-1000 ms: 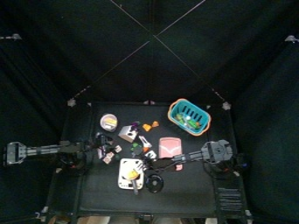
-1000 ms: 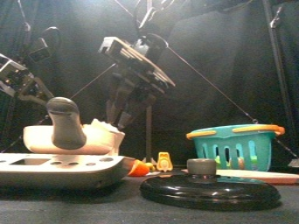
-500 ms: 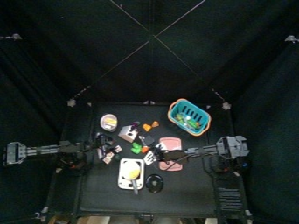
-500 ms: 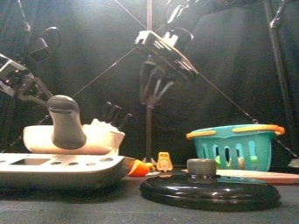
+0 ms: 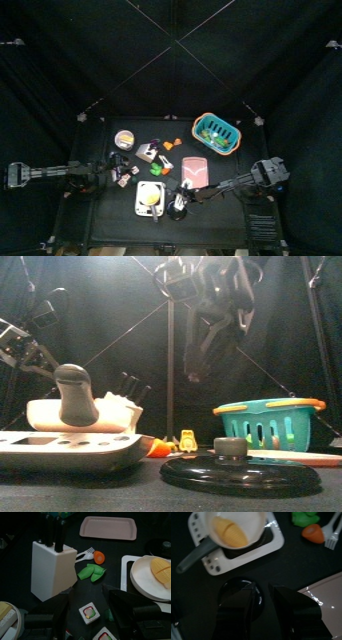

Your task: Grab pot lid

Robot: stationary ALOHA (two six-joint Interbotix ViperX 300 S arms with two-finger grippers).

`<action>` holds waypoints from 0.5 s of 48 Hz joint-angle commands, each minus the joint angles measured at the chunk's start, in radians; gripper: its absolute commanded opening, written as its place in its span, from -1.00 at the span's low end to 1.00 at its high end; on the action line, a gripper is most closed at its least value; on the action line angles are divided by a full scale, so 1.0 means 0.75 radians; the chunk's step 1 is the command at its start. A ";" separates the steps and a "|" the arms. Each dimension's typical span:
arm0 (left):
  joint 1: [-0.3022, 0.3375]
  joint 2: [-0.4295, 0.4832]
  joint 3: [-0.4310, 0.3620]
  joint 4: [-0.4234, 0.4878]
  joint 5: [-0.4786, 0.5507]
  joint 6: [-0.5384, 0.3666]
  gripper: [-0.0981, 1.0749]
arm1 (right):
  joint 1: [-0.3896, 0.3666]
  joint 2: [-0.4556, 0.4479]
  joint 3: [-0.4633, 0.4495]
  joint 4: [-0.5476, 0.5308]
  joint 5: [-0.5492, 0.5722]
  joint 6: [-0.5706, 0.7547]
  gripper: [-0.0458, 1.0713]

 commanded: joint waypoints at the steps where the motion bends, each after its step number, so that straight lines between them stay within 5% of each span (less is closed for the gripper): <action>1: 0.002 0.004 -0.018 -0.002 -0.004 0.000 0.65 | 0.072 -0.041 0.002 -0.051 -0.025 -0.002 0.32; 9: 0.002 0.004 -0.018 -0.002 -0.006 -0.002 0.65 | 0.166 0.004 0.010 -0.133 -0.029 0.004 0.32; 24: 0.004 0.004 -0.018 -0.002 -0.004 -0.002 0.65 | 0.170 0.094 -0.004 -0.110 -0.049 0.010 0.35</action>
